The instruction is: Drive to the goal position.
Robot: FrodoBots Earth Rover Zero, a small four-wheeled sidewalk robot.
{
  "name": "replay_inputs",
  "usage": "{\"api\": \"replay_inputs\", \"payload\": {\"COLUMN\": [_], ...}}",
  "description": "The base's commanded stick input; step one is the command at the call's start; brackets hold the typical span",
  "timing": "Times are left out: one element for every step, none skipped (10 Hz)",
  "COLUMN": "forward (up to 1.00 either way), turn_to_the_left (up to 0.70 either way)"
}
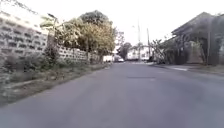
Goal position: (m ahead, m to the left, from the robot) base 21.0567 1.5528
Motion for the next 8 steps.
{"api": "replay_inputs", "payload": {"forward": [1.0, 1.0, 1.0, 1.0, 1.0, 1.0, 1.0, 1.0], "turn_to_the_left": [0.0, 0.0, 0.0, 0.0, 0.0, 0.0, 0.0, 0.0]}}
